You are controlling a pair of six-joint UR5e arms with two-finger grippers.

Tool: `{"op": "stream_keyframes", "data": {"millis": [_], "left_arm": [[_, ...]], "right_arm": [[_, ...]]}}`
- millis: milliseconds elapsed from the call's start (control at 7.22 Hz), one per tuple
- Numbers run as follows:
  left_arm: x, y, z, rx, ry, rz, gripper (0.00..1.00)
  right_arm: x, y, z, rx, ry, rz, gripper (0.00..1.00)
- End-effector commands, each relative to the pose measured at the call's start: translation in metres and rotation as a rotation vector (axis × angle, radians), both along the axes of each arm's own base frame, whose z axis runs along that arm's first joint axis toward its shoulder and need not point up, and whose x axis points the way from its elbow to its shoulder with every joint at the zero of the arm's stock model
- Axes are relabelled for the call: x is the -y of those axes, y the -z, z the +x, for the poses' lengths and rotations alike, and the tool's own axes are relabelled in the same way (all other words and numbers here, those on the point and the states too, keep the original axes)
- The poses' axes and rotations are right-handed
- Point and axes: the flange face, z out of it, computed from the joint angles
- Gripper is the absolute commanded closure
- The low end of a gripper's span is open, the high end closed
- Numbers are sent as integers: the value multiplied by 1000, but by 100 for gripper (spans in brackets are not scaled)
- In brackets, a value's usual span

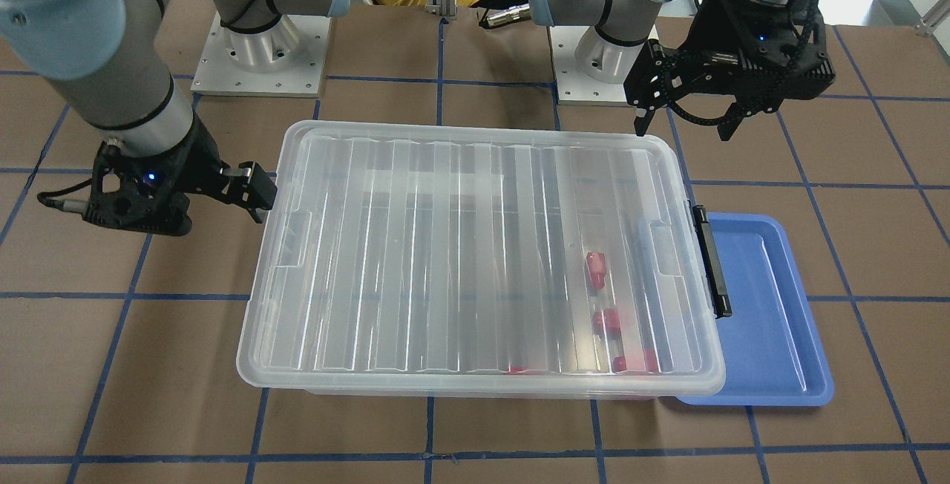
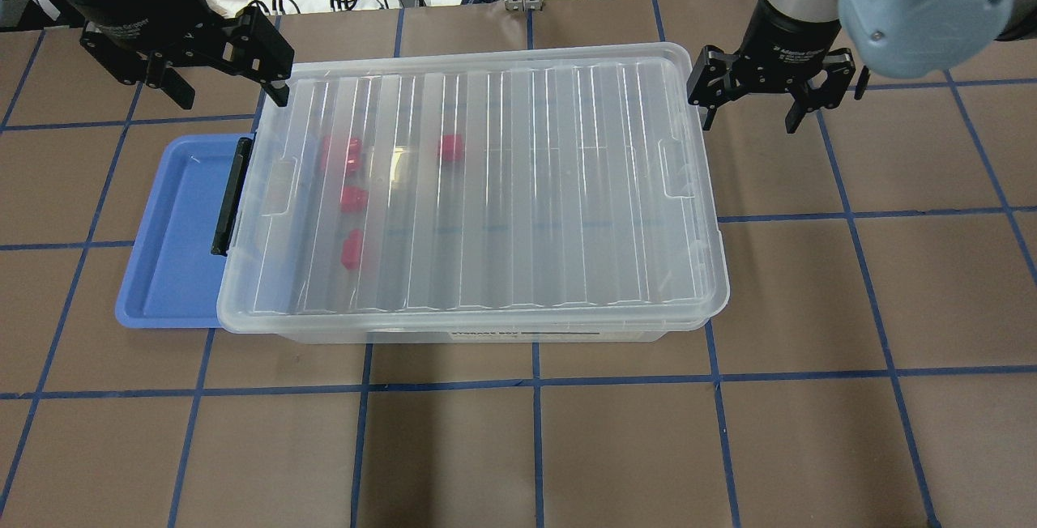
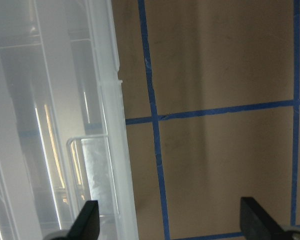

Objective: Place red block in blue tray from box

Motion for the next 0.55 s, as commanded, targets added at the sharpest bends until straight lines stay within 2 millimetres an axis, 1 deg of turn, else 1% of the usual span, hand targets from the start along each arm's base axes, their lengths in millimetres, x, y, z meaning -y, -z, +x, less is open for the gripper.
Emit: {"op": "stream_keyframes", "data": {"millis": [0,138,277,415], "left_arm": [[0,1,0,0,0,1,0],[0,1,0,0,0,1,0],[0,0,0,0,0,0,0],[0,1,0,0,0,1,0]], "right_arm": [[19,39,0,1,-8,42,0],[27,56,0,2,-8,63,0],[33,64,0,3,-6,57,0],[33,62,-1,4,-4,53,0]]}}
